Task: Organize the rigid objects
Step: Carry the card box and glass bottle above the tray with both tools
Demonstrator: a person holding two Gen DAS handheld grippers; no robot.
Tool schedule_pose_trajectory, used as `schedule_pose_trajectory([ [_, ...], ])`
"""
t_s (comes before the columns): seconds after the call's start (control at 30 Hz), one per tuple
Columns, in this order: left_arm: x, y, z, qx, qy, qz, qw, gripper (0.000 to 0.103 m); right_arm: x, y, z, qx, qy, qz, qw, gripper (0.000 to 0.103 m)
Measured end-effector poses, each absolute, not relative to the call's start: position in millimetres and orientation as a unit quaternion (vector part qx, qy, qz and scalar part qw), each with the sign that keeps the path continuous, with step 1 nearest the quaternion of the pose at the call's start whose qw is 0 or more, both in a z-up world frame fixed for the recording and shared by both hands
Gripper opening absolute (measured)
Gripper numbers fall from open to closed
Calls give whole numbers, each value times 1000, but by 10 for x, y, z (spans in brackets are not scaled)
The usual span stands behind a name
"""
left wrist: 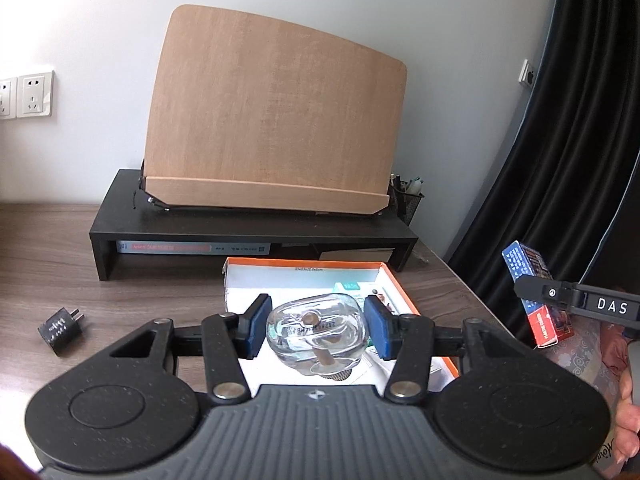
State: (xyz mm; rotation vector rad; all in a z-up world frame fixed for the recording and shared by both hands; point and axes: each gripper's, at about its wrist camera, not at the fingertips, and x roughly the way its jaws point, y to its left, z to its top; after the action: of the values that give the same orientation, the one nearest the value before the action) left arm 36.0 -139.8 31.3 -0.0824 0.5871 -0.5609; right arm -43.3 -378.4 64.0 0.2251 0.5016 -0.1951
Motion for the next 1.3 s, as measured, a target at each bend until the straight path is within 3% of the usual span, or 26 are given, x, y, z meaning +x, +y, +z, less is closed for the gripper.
schedule_pose_trajectory([
  [1.3, 422, -1748, 220, -15, 320, -235, 918, 51, -9, -3455, 460, 92, 281, -44, 954, 71],
])
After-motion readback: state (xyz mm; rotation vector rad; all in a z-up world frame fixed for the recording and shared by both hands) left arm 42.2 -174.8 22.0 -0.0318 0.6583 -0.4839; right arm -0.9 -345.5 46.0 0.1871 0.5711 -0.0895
